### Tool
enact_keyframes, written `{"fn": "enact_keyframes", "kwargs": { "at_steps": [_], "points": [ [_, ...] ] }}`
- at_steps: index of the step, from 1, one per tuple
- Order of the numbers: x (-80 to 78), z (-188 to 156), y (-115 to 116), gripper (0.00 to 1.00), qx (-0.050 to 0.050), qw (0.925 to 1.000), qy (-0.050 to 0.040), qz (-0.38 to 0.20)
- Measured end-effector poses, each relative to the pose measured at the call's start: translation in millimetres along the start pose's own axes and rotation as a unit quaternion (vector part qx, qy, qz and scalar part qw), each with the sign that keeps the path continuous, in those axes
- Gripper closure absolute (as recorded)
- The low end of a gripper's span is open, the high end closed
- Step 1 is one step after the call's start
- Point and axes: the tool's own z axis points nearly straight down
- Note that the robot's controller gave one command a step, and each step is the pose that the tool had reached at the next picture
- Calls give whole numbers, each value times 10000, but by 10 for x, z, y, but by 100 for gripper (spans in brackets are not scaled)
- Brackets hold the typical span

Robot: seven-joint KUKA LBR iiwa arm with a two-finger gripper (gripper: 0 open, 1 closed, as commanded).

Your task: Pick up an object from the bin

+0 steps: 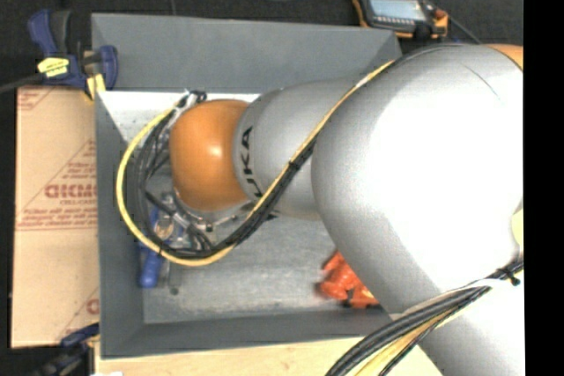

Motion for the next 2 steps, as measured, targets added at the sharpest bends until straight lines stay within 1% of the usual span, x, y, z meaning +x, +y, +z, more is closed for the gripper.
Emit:
{"fn": "enact_keyframes", "kwargs": {
  "at_steps": [1,2],
  "points": [
    [-13,-20,3,100,-9,10000,-22,9],
    [-1,1,-2,0,-1,10000,-4,18]
  ]
}}
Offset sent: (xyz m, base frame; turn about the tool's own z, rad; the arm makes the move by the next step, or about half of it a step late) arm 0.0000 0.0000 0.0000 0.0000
